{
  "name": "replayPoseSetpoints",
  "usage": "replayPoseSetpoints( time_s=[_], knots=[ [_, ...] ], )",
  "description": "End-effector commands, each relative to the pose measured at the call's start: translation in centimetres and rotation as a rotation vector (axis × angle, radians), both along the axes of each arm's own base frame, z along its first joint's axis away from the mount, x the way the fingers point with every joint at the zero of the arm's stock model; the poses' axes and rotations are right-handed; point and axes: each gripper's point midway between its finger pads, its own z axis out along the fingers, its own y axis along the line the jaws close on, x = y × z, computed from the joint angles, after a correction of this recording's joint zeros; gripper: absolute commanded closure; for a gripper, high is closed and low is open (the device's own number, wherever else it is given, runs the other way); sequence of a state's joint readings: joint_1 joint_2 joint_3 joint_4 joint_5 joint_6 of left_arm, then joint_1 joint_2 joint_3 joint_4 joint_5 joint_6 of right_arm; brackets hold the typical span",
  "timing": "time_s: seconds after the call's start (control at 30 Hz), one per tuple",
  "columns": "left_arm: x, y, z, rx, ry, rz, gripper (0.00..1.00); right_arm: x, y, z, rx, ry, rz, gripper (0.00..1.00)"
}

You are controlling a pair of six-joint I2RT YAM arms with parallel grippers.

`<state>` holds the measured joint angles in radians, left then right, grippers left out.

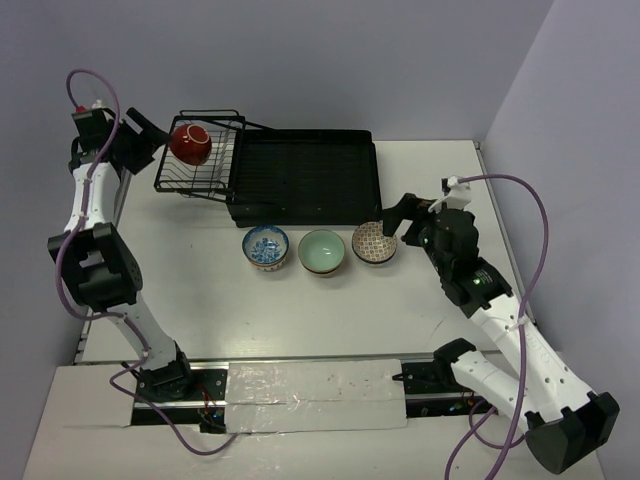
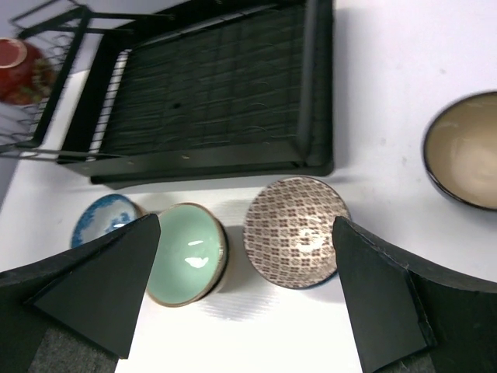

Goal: Load the bowls into the dish rack

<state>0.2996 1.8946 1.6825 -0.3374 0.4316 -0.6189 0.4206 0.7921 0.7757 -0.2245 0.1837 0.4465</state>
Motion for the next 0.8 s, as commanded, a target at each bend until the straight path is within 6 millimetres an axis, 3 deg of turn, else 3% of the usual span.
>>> replayPoseSetpoints(
  time_s=[0.0,0.2,0.27,0.3,0.37,0.4,0.53,0.67,0.77],
  knots=[
    [-1.9,-0.2,7.9,0.178,-0.099,0.045,0.10,0.8,-2.6,-0.4,0.002,0.045,-0.152,0.01],
    [-6.2,-1.1,10.2,0.320,-0.058,0.106,0.01,2.0,-7.9,-4.0,0.091,0.228,-0.381,0.01],
    [-7.6,-1.8,9.2,0.346,-0.030,0.114,0.01,2.6,-10.5,-5.5,0.125,0.274,-0.481,0.02],
    [-8.7,-2.8,10.3,0.356,-0.066,0.102,0.01,2.8,-11.2,-5.9,0.141,0.286,-0.512,0.02],
    [-9.7,-3.9,8.5,0.375,-0.052,0.087,0.01,3.3,-12.9,-7.6,0.146,0.332,-0.581,0.02],
    [-10.6,-5.6,8.1,0.395,-0.058,0.042,0.01,3.5,-14.5,-8.0,0.166,0.339,-0.644,0.03],
    [-12.5,-9.3,7.4,0.414,-0.082,-0.057,0.01,4.3,-16.9,-10.7,0.189,0.417,-0.748,0.05],
    [-13.8,-10.5,8.7,0.411,-0.151,-0.074,0.01,5.0,-18.9,-13.7,0.176,0.483,-0.829,0.06],
    [-14.3,-11.2,8.4,0.415,-0.163,-0.094,0.01,5.8,-19.7,-15.1,0.175,0.494,-0.838,0.09]
  ],
)
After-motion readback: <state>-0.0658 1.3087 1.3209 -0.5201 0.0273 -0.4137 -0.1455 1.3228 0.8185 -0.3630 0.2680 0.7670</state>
